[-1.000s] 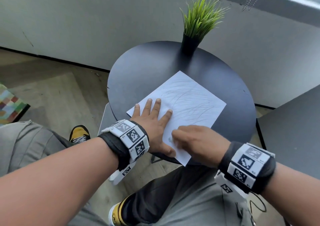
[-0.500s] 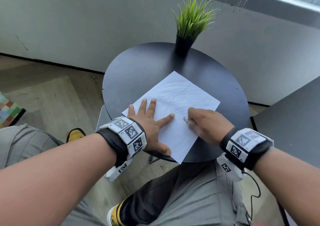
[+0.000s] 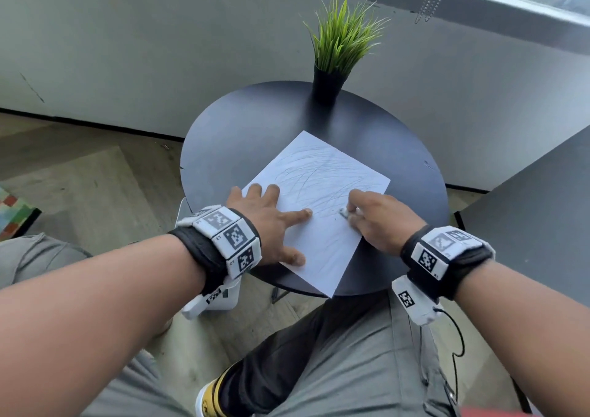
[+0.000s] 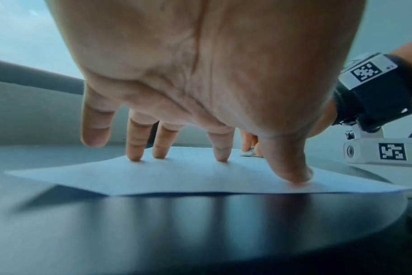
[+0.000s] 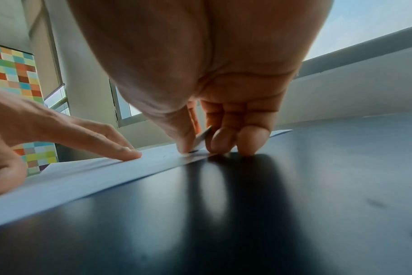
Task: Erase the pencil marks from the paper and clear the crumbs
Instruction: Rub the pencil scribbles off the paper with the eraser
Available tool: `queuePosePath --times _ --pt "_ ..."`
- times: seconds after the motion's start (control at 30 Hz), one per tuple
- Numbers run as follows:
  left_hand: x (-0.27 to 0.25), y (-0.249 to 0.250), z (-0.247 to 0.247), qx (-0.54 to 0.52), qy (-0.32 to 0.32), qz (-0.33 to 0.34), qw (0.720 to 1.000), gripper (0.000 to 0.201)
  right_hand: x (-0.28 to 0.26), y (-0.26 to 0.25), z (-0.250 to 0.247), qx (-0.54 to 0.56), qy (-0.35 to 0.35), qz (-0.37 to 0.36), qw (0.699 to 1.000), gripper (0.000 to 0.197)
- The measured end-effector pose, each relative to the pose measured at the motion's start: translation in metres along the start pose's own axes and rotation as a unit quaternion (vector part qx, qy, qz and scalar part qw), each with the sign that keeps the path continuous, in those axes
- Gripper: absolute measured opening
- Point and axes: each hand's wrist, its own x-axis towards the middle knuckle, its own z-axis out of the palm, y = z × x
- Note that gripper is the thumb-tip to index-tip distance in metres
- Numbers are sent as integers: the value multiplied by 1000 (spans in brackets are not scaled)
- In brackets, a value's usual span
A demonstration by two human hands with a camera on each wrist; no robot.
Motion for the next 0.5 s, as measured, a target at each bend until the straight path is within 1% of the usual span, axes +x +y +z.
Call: queuePosePath --times 0.07,0.1,0.13,0.17,0.2,0.23,0.27,0.3,0.33,0.4,0.43,0.47,0.5 --pt "5 -3 -4 19 22 37 999 91 0 -6 -1 -11 10 6 1000 19" --pt "7 -4 -5 26 22 59 998 94 -3 -10 2 -25 15 -8 1000 21" --pt "9 -5 -5 26 19 78 996 96 -8 -17 5 -36 15 -39 998 23" --pt "11 -6 -4 16 13 92 996 97 -16 -26 9 -46 9 -85 995 23" --pt "12 -8 -2 2 6 100 995 99 -27 -37 15 -51 -12 -143 988 21" --pt "14 -10 0 -9 1 105 994 102 -38 -47 18 -52 -47 -195 978 19" --pt "15 -11 2 -13 1 108 994 104 -44 -50 19 -57 -77 -226 969 20" --pt "17 -12 3 -9 1 110 994 107 -42 -48 17 -67 -83 -229 968 23" --pt "19 -13 3 -4 0 112 994 109 -33 -39 14 -75 -69 -202 974 28" --pt "22 -13 3 5 -10 111 994 110 -13 -14 4 -78 -17 -94 992 27" --pt "24 -13 2 10 -14 111 994 110 -8 -7 4 -77 -1 -58 995 26" --pt "25 -12 2 17 -17 113 993 110 -10 -6 7 -89 15 -76 993 24" --pt "26 -12 1 23 -17 114 993 111 -17 -14 13 -90 19 -128 988 22"
